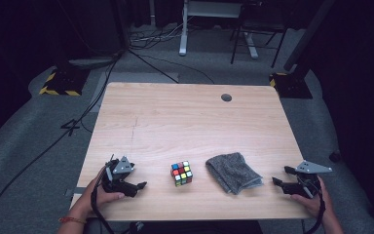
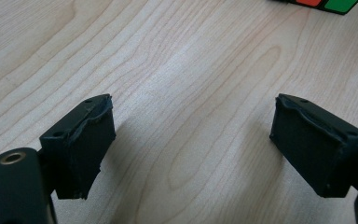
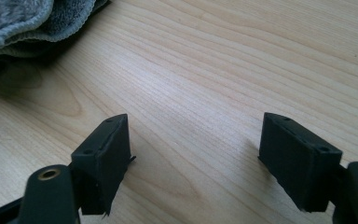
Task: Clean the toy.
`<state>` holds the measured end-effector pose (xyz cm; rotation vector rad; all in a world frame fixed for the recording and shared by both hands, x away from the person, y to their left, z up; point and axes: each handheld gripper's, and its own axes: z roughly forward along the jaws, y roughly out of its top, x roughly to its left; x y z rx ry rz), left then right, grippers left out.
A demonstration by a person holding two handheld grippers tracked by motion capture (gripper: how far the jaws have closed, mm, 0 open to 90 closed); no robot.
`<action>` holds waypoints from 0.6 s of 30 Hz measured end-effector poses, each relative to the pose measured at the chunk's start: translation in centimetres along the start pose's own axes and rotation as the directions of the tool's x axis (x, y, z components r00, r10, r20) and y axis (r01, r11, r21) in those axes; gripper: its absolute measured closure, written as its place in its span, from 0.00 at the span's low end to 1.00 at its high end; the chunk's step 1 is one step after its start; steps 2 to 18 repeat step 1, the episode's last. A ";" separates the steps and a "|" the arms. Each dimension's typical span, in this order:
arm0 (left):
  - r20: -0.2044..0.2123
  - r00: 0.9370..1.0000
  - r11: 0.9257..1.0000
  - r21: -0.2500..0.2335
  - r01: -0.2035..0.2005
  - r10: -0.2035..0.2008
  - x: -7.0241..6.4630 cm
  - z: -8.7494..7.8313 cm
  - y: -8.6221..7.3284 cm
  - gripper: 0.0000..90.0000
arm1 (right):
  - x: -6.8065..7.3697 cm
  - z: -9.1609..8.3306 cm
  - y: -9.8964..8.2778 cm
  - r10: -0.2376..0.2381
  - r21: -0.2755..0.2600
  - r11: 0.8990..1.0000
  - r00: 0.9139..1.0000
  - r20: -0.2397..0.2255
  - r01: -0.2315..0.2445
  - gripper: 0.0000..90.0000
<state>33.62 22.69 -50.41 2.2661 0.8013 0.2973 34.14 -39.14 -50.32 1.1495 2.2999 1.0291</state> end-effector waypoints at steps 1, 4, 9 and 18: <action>0.000 1.000 1.000 0.000 0.001 -0.001 0.0 0.0 0.0 0.16 | 0.0 0.0 0.0 0.000 0.000 1.000 1.000 0.000 0.000 0.28; 0.000 1.000 1.000 0.000 0.001 -0.001 0.0 0.0 0.0 0.16 | 0.0 0.0 0.0 0.000 0.000 1.000 1.000 0.000 0.000 0.28; 0.000 1.000 1.000 0.000 0.001 -0.001 0.0 0.0 0.0 0.16 | 0.0 0.0 0.0 0.000 0.000 1.000 1.000 0.000 0.000 0.28; 0.000 1.000 1.000 0.000 0.001 -0.001 0.0 0.0 0.0 0.16 | 0.0 0.0 0.0 0.000 0.000 1.000 1.000 0.000 0.000 0.28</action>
